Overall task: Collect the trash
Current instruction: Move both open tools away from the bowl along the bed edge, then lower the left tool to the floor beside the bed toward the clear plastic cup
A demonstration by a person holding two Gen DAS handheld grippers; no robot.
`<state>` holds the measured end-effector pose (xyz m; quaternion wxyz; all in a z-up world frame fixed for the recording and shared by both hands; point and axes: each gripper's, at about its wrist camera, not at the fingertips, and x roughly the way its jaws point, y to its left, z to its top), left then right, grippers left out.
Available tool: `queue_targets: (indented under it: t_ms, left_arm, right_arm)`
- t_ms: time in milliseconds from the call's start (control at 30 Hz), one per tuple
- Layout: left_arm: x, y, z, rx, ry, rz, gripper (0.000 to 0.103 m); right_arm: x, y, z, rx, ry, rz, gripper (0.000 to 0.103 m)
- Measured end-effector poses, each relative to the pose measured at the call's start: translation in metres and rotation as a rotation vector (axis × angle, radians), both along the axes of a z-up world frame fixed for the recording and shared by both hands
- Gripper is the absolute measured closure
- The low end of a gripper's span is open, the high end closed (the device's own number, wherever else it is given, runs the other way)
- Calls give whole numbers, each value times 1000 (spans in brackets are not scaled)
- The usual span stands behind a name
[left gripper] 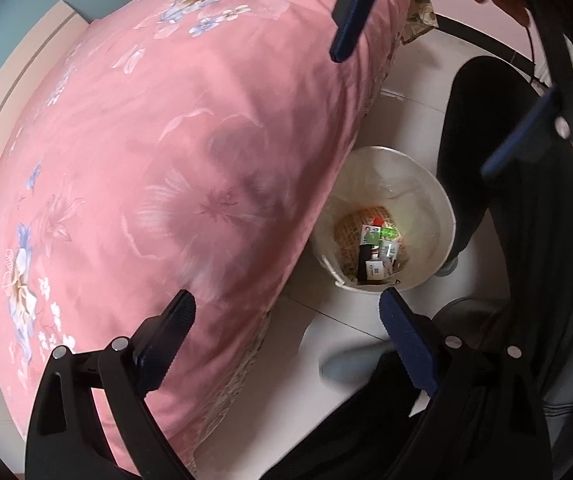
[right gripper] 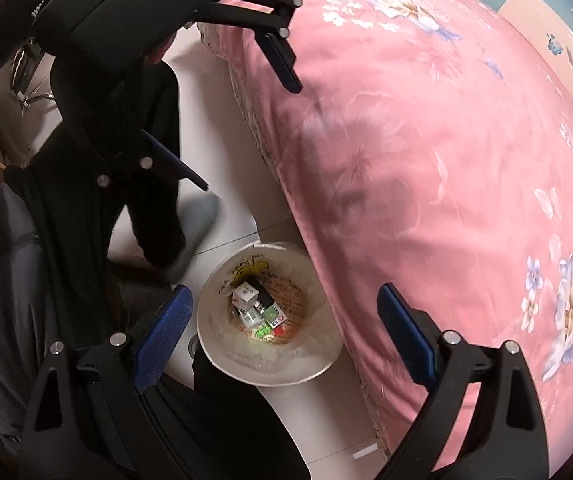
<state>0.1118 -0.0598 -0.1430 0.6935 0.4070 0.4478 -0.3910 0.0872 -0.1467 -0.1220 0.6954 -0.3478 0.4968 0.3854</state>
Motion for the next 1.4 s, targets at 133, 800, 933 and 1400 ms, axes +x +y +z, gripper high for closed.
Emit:
queue_targets:
  t_ms: [133, 800, 933, 1400]
  left_arm:
    - [-8, 4, -20, 20, -3, -39, 8]
    - [-30, 29, -123, 15, 70, 24, 8]
    - [-33, 39, -149, 19, 85, 125, 8]
    - [-14, 94, -266, -144, 123, 859, 8]
  right_arm:
    - [7, -7, -8, -10, 7, -25, 12]
    - [82, -34, -50, -5, 86, -138, 12]
    - [94, -38, -53, 5, 101, -120, 12]
    - [109, -44, -53, 44, 138, -194, 12]
